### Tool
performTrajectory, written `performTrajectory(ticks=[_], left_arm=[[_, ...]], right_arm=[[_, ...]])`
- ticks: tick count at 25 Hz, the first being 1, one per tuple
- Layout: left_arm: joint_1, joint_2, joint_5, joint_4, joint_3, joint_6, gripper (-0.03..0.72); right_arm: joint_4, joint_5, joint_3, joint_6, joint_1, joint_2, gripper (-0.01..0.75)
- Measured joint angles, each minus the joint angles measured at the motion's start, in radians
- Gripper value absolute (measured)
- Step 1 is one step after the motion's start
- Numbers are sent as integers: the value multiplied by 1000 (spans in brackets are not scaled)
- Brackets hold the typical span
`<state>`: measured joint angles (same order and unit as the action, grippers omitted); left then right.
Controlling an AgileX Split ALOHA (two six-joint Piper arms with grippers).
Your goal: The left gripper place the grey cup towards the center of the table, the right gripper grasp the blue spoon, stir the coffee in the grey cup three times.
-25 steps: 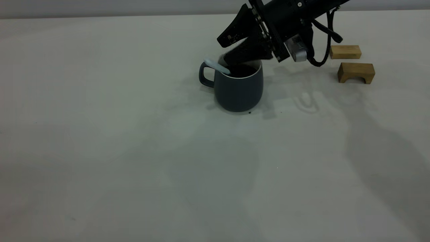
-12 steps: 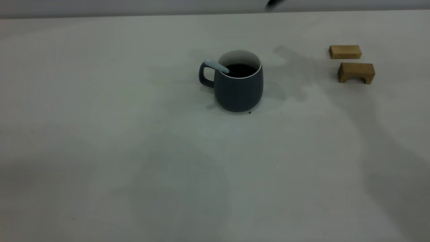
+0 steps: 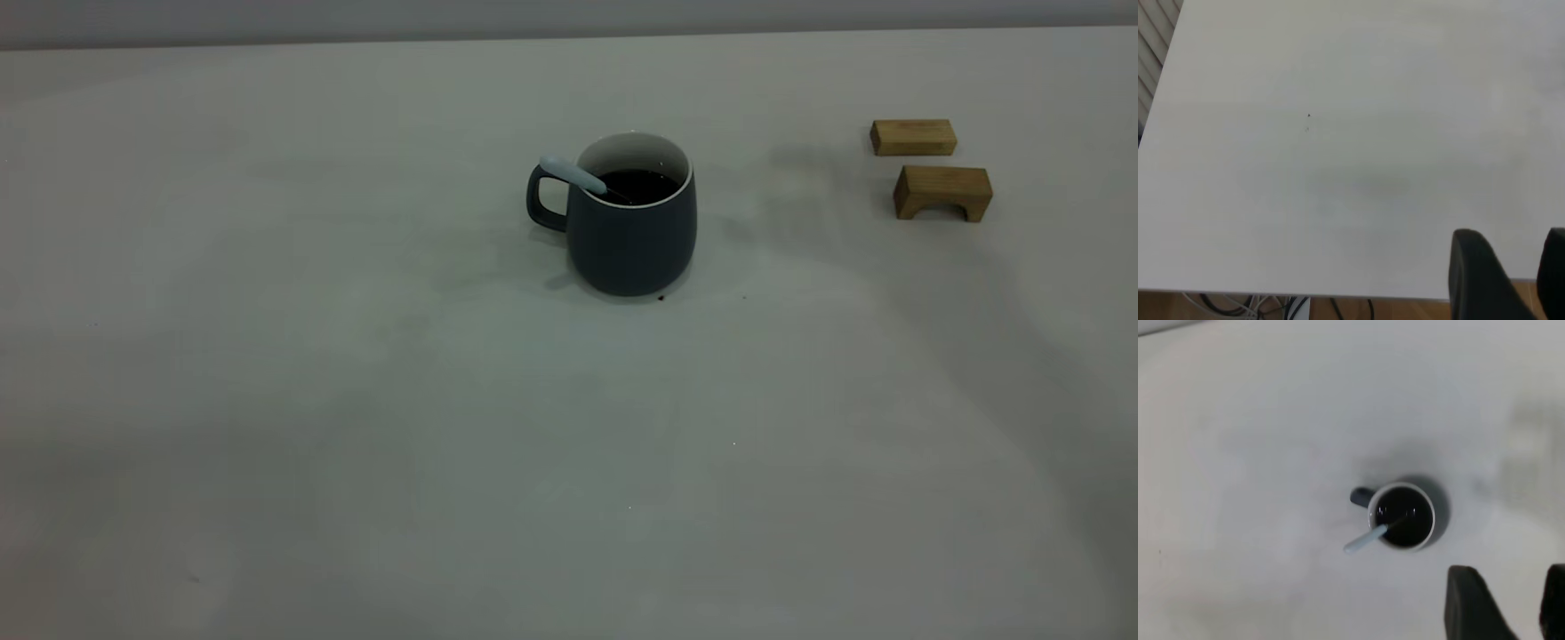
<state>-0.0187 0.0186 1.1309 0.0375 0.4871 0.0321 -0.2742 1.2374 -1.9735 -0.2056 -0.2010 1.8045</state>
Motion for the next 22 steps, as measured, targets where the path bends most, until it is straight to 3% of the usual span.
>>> performTrajectory(ticks=[5,15,22], left_arm=[[0,0,0,0,0,0,297],[0,0,0,0,0,0,297],[0,0,0,0,0,0,297]], right_arm=[[19,0,74,198,-9,-198,201],[228,0,731,245,-10,-757,195],[242,0,1072,243,-8,-1169,203]])
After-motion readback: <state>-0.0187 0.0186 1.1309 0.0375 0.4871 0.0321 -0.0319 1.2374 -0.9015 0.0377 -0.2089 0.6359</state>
